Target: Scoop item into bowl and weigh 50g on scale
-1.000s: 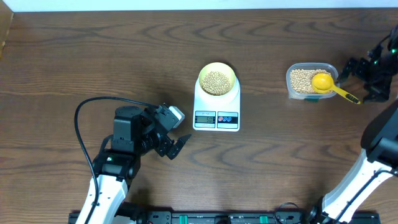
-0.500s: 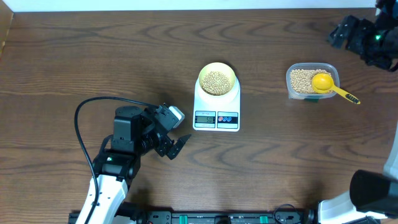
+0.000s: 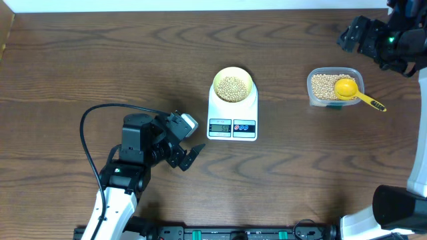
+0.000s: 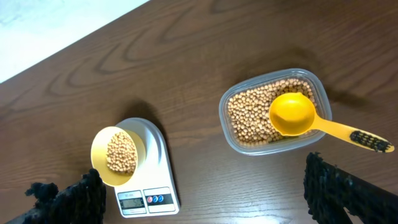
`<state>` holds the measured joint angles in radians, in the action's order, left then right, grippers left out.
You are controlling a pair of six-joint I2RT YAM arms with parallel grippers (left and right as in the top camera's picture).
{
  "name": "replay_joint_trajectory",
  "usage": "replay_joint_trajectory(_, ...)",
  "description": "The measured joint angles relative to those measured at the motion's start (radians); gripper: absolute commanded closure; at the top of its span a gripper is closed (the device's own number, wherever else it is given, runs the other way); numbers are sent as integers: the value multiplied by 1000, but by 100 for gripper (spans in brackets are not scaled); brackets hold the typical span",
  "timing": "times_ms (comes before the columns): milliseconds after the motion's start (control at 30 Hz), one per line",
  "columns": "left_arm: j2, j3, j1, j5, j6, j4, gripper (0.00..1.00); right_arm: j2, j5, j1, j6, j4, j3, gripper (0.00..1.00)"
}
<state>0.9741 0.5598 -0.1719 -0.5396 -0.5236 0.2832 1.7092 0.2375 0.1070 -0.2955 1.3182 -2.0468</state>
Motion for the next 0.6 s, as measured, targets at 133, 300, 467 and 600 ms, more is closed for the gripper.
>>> replay_joint_trajectory(133,0,0,0,0,0,0,0,0,-1,0,-5,1,0,1)
replay_joint_trajectory(300,0,0,0,0,0,0,1,0,-1,0,-9,45,0,1)
replay_joint_trajectory(467,0,0,0,0,0,0,1,0,-1,0,-27,74,0,1)
replay_joint_trajectory(600,0,0,0,0,0,0,1,0,-1,0,-39,82,0,1)
